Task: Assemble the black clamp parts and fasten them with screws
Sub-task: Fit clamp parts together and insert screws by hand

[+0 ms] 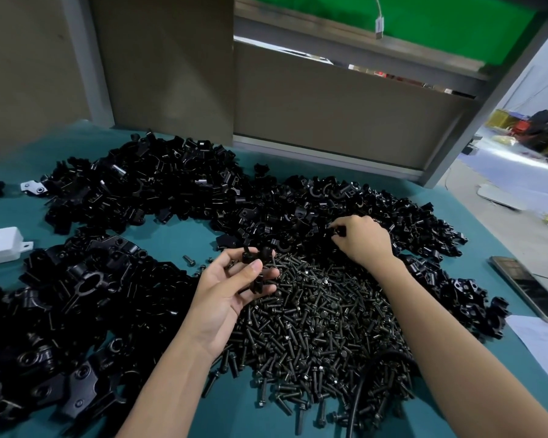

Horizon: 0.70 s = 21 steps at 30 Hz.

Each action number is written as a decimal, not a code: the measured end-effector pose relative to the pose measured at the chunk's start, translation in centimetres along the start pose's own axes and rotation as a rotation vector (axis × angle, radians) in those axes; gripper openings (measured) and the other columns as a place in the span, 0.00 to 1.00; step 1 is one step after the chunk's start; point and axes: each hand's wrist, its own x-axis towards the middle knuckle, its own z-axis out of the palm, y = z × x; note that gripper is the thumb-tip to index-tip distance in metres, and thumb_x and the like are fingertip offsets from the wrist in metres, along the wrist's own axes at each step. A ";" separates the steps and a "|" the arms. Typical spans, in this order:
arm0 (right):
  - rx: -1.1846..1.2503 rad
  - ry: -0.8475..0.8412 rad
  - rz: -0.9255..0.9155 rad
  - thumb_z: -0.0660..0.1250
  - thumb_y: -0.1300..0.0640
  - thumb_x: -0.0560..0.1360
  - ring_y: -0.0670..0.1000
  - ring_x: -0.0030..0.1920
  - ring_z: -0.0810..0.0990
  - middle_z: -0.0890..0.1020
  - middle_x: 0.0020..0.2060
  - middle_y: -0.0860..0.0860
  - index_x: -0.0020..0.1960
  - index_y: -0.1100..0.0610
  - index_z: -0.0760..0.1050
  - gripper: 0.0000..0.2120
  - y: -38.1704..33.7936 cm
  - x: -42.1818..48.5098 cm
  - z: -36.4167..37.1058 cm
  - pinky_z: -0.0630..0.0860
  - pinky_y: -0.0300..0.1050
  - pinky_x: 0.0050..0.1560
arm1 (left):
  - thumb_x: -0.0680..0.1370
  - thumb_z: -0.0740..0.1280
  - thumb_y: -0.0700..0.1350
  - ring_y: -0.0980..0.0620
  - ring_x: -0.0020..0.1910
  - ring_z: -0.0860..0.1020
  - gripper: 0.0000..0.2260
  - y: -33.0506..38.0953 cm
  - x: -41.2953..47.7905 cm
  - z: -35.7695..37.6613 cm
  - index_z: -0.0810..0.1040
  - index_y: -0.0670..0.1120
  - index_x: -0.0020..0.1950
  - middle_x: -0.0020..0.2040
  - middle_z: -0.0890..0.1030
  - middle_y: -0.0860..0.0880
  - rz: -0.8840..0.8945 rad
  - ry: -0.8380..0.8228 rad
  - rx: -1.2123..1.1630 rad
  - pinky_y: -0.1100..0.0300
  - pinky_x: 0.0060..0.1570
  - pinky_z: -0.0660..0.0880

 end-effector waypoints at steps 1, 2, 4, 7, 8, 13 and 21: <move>0.038 0.007 -0.002 0.69 0.52 0.78 0.56 0.41 0.81 0.80 0.36 0.50 0.61 0.48 0.80 0.12 0.1 0.1 -0.1 0.71 0.44 0.36 | 0.71 0.71 0.39 0.44 0.48 0.85 0.15 0.0 0.0 0.0 0.76 0.40 0.57 0.48 0.86 0.45 -0.001 0.002 -0.002 0.56 0.41 0.82; 0.151 0.019 0.019 0.70 0.53 0.77 0.54 0.35 0.79 0.78 0.32 0.48 0.58 0.49 0.81 0.10 0.3 0.2 -0.1 0.71 0.43 0.34 | 0.71 0.71 0.39 0.44 0.47 0.85 0.15 0.0 0.0 -0.1 0.77 0.40 0.57 0.47 0.86 0.45 -0.001 0.004 -0.005 0.56 0.41 0.82; 0.534 0.062 0.109 0.72 0.56 0.76 0.48 0.29 0.75 0.79 0.31 0.47 0.54 0.52 0.81 0.07 1.0 0.3 0.0 0.71 0.39 0.29 | 0.71 0.71 0.39 0.44 0.47 0.85 0.15 0.1 0.0 0.0 0.77 0.40 0.57 0.46 0.85 0.45 -0.002 0.005 -0.008 0.56 0.41 0.82; 1.115 0.012 0.241 0.72 0.60 0.76 0.45 0.27 0.69 0.75 0.31 0.48 0.48 0.55 0.80 0.02 1.8 -0.4 -0.9 0.66 0.36 0.27 | 0.71 0.71 0.39 0.44 0.47 0.85 0.15 0.0 0.0 0.0 0.76 0.40 0.57 0.47 0.86 0.45 0.000 -0.003 0.002 0.56 0.41 0.82; 1.261 -0.038 0.253 0.71 0.61 0.76 0.45 0.27 0.68 0.73 0.30 0.47 0.45 0.54 0.79 0.04 2.0 -0.6 -1.2 0.64 0.36 0.26 | 0.71 0.71 0.39 0.44 0.47 0.85 0.15 0.0 0.0 0.1 0.76 0.41 0.57 0.48 0.86 0.45 -0.001 -0.006 0.008 0.56 0.41 0.82; 1.604 -0.175 0.245 0.69 0.63 0.77 0.45 0.27 0.68 0.75 0.29 0.45 0.30 0.50 0.79 0.18 2.4 -1.5 -2.3 0.65 0.35 0.23 | 0.72 0.70 0.39 0.44 0.48 0.85 0.15 -0.1 -0.1 0.1 0.77 0.41 0.57 0.48 0.86 0.44 0.002 -0.004 0.020 0.56 0.41 0.82; 1.956 -0.195 0.321 0.68 0.58 0.71 0.43 0.26 0.68 0.82 0.40 0.53 0.45 0.59 0.71 0.07 4.2 -3.1 -3.0 0.64 0.33 0.22 | 0.71 0.70 0.39 0.44 0.48 0.85 0.14 0.0 -0.1 0.1 0.77 0.41 0.56 0.51 0.86 0.44 -0.007 -0.006 0.013 0.56 0.41 0.82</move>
